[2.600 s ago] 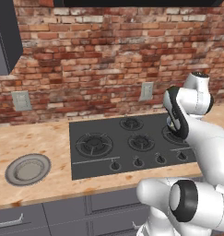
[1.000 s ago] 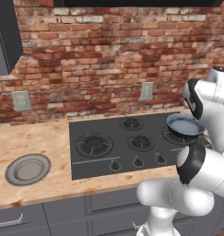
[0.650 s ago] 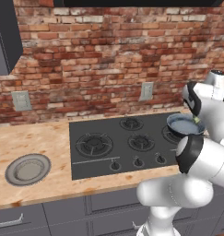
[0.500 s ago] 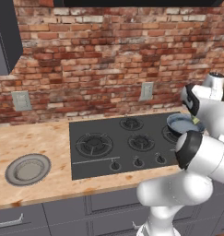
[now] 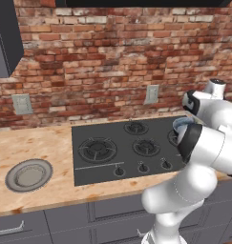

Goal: Pick up the butter stick and place it in the pan. Then turn on the burner for the pan.

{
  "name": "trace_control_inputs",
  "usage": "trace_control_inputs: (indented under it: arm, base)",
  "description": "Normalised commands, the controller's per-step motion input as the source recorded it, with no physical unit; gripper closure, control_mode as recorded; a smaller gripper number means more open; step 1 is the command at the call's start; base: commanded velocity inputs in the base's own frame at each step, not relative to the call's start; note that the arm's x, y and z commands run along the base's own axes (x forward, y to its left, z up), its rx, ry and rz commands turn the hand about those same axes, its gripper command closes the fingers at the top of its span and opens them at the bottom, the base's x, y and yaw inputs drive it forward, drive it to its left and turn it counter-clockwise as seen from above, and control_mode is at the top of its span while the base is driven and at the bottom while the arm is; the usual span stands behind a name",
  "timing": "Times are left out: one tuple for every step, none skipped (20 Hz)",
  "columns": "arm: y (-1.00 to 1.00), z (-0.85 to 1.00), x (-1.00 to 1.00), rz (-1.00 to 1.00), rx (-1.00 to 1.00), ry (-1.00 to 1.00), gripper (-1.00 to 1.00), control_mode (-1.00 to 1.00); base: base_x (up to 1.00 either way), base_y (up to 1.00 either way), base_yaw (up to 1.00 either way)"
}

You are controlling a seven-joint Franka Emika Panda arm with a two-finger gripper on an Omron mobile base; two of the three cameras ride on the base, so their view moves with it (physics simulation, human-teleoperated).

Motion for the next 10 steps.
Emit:
trace_control_inputs:
  arm:
    - [-0.12,-0.12,0.36,0.02,0.0,0.0,1.0,-1.0]
    - [-0.14,-0.12,0.35,0.02,0.0,0.0,1.0,-1.0]
    - [-0.16,-0.14,0.34,0.02,0.0,0.0,1.0,-1.0]
    - [-0.17,-0.16,0.32,0.02,0.0,0.0,1.0,-1.0]
    - [-0.17,-0.16,0.31,0.03,0.0,0.0,1.0,-1.0]
    - [-0.14,-0.21,0.27,0.03,0.0,0.0,1.0,-1.0]
    - [-0.1,-0.24,0.24,0.02,0.0,0.0,1.0,-1.0]
    - [-0.04,-0.32,0.17,0.02,0.0,0.0,1.0,-1.0]
    - [0.0,-0.37,0.1,0.02,0.0,0.0,1.0,-1.0]
    - [0.0,-0.39,0.04,0.01,0.0,0.0,1.0,-1.0]
  base:
    - [0.0,0.0,0.0]
    - [0.0,0.0,0.0]
    - [0.0,0.0,0.0]
    - [0.0,0.0,0.0]
    - [0.0,0.0,0.0]
    - [0.0,0.0,0.0]
    - [0.0,0.0,0.0]
    - [0.0,0.0,0.0]
    - [0.0,0.0,0.0]
    - [0.0,0.0,0.0]
